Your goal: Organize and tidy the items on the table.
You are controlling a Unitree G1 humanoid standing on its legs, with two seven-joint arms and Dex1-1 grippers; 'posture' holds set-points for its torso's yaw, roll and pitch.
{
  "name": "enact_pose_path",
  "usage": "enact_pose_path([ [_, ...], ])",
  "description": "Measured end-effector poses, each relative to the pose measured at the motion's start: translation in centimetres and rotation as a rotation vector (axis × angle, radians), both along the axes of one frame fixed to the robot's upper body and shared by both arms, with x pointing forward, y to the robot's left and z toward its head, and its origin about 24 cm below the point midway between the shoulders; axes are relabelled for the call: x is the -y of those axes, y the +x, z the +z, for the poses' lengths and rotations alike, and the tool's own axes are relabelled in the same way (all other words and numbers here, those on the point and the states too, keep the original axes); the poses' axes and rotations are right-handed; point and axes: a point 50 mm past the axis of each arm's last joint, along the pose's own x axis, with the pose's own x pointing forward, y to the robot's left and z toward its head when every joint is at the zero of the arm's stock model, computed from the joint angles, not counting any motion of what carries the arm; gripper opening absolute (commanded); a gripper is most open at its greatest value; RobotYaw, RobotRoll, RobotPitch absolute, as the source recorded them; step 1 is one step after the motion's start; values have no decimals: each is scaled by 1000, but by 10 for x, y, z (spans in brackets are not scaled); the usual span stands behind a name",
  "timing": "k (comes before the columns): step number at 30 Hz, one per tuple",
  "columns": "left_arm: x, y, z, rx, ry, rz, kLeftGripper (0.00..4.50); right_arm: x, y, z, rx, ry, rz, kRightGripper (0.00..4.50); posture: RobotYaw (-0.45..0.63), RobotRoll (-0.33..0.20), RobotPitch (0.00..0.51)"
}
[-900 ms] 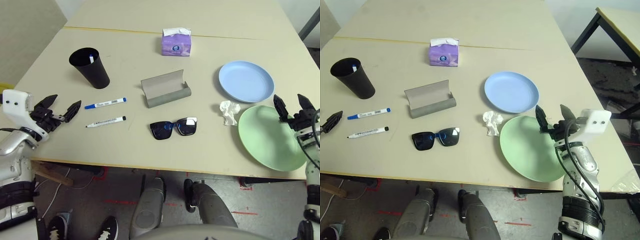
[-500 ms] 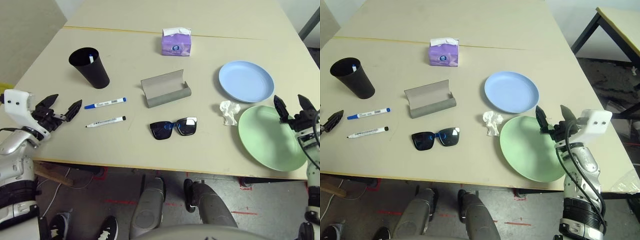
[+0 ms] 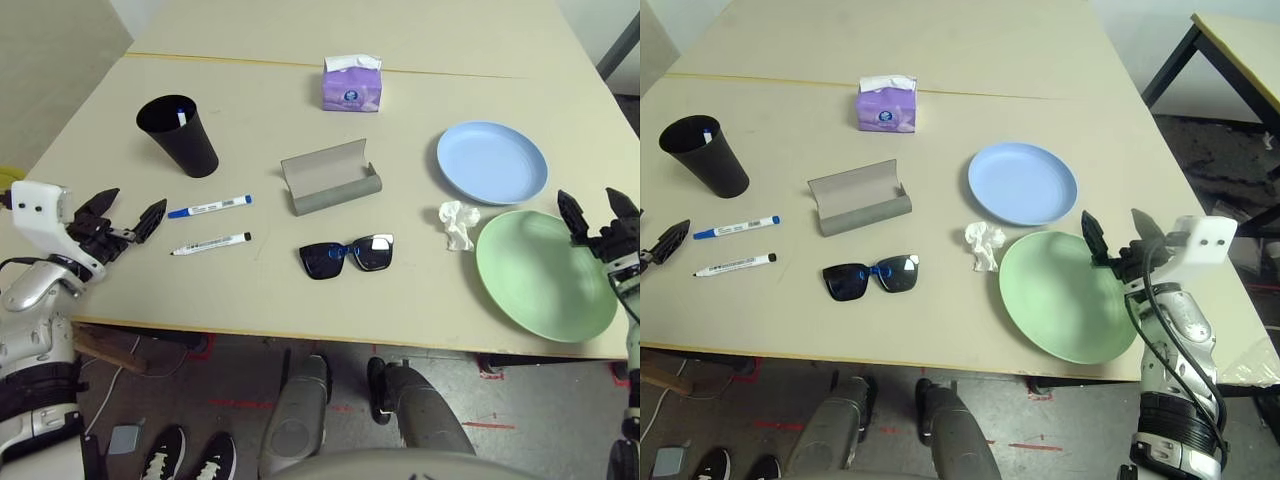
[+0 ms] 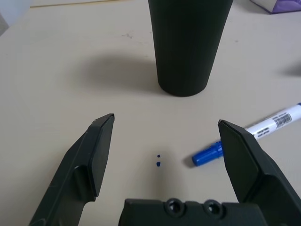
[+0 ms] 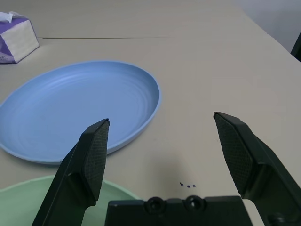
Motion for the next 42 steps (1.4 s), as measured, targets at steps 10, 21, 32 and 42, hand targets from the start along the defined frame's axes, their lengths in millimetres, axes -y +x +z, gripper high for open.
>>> enact_pose_path([
  [10,16,3,20,9,-32,-318,4475,1,0,1,-5,-11,17,4500,85,0,251],
  [21,73,4,18,-182,53,-937,4475,8,0,10,31,-4,-73,4500,25,0,255],
  [32,101,1,15,-230,149,-1267,4475,12,-25,6,-88,66,-98,4500,-31,0,242],
  [42,107,18,20,-194,225,-1307,4475,54,-62,52,-318,41,-322,4500,-136,0,248],
])
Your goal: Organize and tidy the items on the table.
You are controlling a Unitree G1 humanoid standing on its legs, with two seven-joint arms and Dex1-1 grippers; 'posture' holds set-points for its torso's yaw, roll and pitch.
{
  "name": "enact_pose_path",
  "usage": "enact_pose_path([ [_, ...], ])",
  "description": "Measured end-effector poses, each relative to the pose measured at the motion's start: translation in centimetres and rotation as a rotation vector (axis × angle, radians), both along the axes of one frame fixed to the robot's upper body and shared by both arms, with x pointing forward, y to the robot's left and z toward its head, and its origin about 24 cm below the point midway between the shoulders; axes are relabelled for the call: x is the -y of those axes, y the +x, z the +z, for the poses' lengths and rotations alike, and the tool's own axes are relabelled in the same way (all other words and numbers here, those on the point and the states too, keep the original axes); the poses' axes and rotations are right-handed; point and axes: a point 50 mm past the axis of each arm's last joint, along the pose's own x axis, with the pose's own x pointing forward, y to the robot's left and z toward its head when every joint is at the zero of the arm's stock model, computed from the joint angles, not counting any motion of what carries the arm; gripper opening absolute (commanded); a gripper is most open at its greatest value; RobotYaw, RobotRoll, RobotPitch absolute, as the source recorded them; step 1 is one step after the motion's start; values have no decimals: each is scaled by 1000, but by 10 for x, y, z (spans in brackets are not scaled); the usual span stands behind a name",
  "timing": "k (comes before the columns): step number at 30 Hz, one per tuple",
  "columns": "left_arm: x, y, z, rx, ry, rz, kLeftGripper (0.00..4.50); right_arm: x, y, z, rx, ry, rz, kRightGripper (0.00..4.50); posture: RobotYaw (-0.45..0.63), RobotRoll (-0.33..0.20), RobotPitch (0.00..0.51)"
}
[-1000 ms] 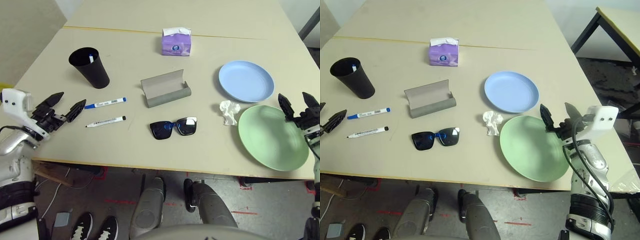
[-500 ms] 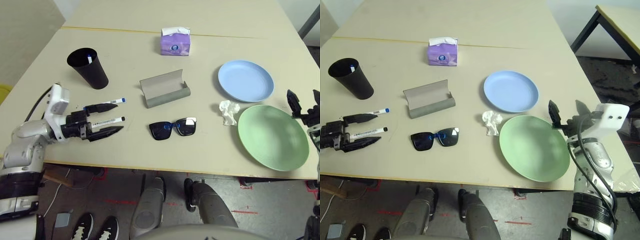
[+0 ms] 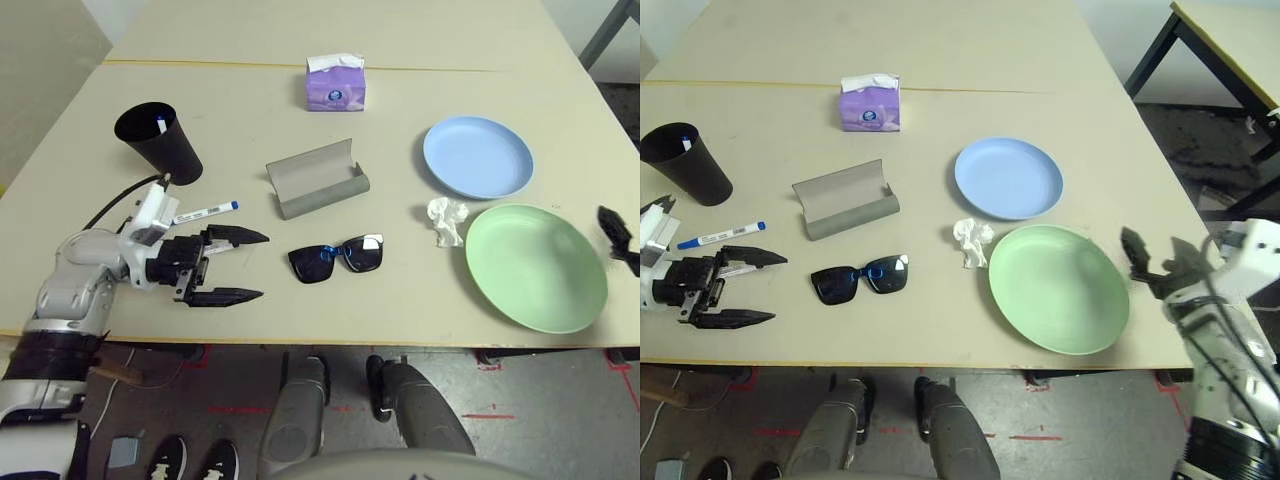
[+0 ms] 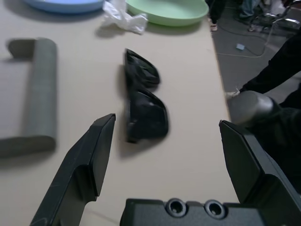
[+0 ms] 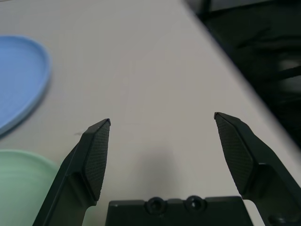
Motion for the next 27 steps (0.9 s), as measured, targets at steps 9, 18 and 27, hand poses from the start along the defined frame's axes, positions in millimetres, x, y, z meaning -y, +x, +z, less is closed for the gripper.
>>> enact_pose_path([
  [9,2,13,-4,20,7,1,4475,-7,-56,-16,-367,203,91,4500,-198,0,244],
  [18,8,15,-13,7,21,-28,4475,-41,-60,-22,-431,348,293,4500,-204,0,248],
  [27,8,11,-20,-14,21,-32,4475,-62,-39,-25,-432,375,411,4500,-150,0,246],
])
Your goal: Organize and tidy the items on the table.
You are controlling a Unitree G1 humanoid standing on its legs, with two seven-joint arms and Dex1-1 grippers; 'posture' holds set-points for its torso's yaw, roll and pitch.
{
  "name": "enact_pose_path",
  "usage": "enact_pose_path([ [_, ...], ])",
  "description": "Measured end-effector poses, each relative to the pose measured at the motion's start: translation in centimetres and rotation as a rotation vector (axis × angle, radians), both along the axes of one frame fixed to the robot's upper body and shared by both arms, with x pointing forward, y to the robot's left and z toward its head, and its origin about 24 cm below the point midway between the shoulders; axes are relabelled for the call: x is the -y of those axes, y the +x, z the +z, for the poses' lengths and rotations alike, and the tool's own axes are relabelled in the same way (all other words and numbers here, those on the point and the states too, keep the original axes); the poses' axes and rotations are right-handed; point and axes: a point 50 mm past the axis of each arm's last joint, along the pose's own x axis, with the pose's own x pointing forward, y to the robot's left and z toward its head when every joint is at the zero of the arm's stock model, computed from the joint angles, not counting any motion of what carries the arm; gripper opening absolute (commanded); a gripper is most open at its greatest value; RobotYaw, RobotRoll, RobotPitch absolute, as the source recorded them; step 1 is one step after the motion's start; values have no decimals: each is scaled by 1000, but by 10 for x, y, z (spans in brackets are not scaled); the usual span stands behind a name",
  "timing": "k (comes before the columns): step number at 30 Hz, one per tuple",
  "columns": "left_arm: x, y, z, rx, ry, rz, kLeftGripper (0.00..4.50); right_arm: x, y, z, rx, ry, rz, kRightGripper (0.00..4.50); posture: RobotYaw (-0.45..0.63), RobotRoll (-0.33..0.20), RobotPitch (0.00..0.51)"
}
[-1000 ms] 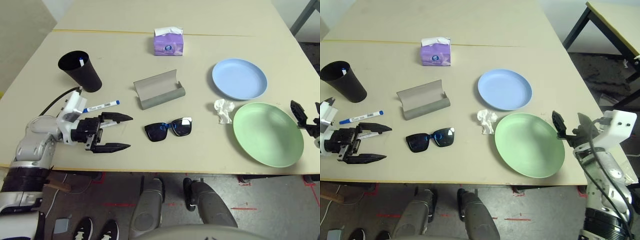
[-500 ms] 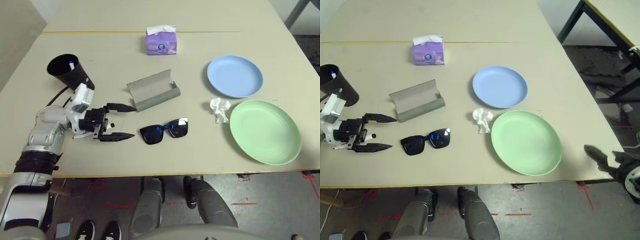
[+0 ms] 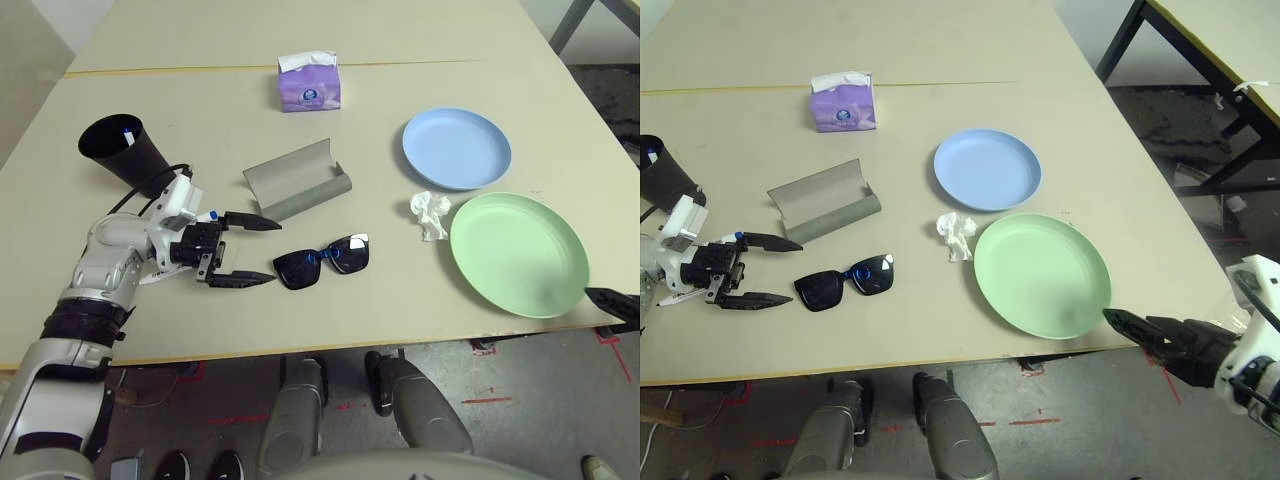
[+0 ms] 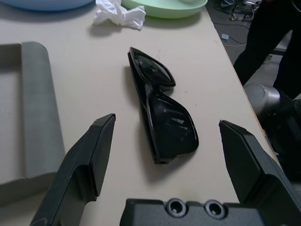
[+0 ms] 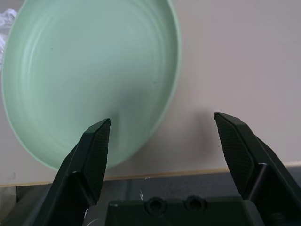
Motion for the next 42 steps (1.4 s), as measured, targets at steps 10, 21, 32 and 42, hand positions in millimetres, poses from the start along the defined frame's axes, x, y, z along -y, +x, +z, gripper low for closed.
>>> enact_pose_path([
  [10,-3,-5,3,29,-14,14,4475,-7,10,-11,-46,8,43,4500,-119,0,241],
  [21,-1,-7,2,46,-14,12,4500,-10,18,-15,-48,4,67,2872,-111,0,242],
  [32,-1,-8,5,56,-23,18,4500,-15,25,-7,9,17,104,36,-89,0,241],
  [42,-5,-12,3,47,-17,36,4500,-13,31,7,9,87,140,36,-86,0,243],
])
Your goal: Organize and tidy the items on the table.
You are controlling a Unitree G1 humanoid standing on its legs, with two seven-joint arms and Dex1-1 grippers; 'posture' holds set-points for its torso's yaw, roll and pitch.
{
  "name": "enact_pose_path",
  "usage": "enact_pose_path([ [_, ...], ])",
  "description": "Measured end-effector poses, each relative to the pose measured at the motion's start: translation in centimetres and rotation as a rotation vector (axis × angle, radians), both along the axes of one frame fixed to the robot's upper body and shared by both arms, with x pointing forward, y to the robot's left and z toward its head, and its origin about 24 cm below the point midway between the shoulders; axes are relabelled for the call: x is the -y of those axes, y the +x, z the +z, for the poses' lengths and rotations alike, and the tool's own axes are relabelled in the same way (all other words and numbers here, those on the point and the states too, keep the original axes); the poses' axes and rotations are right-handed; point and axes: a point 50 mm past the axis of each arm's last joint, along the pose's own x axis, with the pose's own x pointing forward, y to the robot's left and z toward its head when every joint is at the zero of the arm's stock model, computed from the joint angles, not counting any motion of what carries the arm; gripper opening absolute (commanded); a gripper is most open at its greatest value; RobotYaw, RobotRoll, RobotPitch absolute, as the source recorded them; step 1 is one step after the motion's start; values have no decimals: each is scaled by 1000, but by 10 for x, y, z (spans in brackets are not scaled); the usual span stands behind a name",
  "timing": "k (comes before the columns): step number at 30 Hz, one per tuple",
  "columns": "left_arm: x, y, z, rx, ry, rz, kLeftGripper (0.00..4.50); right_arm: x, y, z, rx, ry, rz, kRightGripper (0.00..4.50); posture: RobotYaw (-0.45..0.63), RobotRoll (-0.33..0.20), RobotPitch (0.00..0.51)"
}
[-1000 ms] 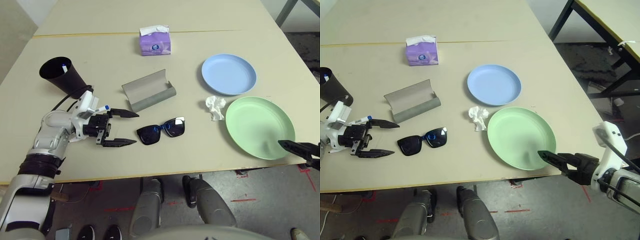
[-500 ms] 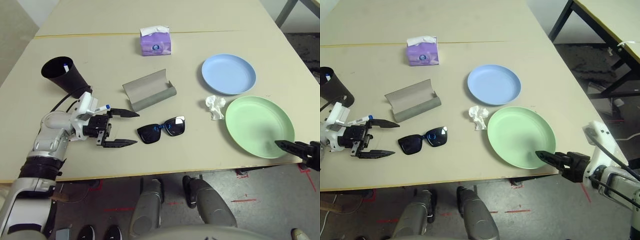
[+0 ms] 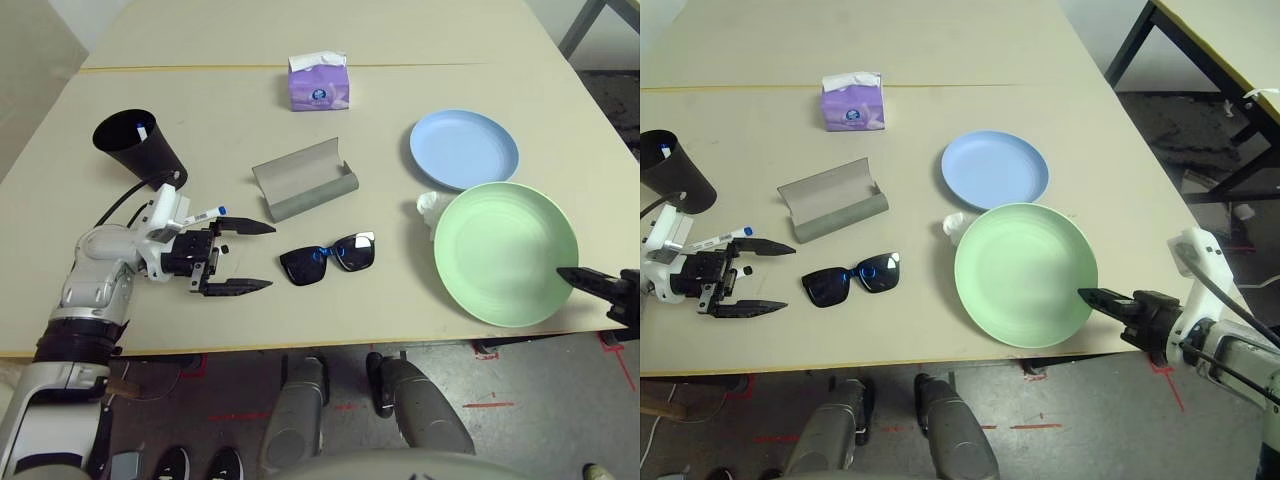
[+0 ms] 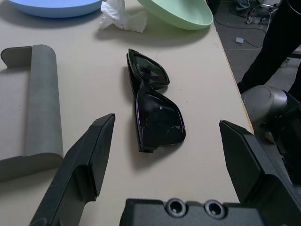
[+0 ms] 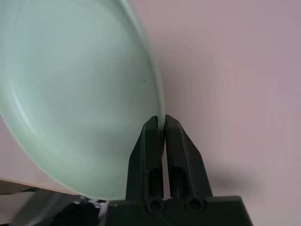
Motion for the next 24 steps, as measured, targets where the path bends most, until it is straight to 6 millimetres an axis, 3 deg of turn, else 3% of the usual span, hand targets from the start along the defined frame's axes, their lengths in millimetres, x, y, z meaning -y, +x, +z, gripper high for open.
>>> enact_pose_path([
  [3,0,0,0,-3,3,2,4500,1,7,16,22,61,17,36,-85,0,247],
  [11,-2,-2,-1,-8,12,13,4500,-3,36,86,213,260,152,36,-71,0,252],
  [15,-3,-5,-3,-17,13,17,4500,-5,55,99,240,288,136,36,-62,0,253],
  [24,-2,-11,-5,-17,16,21,4500,-10,128,102,250,135,17,36,-28,0,253],
])
